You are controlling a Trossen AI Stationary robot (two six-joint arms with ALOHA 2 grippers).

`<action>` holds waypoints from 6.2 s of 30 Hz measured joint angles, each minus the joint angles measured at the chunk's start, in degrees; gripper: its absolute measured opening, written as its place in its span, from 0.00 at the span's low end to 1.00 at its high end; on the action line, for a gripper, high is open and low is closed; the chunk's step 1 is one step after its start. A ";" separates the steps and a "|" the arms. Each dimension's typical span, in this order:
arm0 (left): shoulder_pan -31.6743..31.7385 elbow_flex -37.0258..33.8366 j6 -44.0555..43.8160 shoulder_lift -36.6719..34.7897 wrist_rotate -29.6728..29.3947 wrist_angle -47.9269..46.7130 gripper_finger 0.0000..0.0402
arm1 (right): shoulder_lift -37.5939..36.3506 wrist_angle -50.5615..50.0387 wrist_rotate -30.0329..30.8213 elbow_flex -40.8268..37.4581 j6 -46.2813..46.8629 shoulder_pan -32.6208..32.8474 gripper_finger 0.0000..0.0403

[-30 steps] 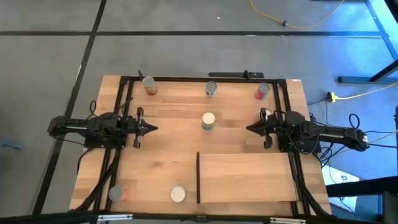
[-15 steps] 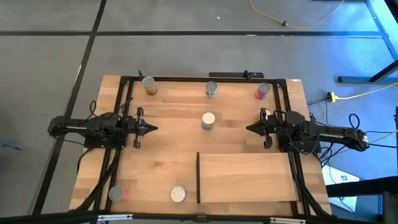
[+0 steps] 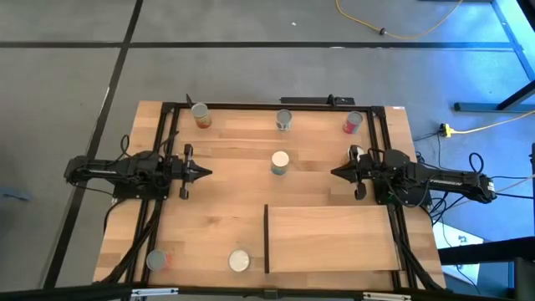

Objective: Pick and place cans onto a shelf

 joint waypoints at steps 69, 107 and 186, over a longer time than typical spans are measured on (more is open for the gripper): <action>-0.01 36.60 -15.78 26.75 -12.09 -29.29 0.00 | 39.79 -68.78 18.04 51.46 48.05 -0.26 0.02; 0.00 36.60 -16.21 26.75 -12.09 -29.23 0.00 | 58.31 -72.59 16.05 51.46 34.65 -13.48 0.16; 0.01 36.62 -14.05 26.73 -5.55 -28.38 0.00 | 67.09 -94.77 6.82 91.63 13.53 27.71 0.00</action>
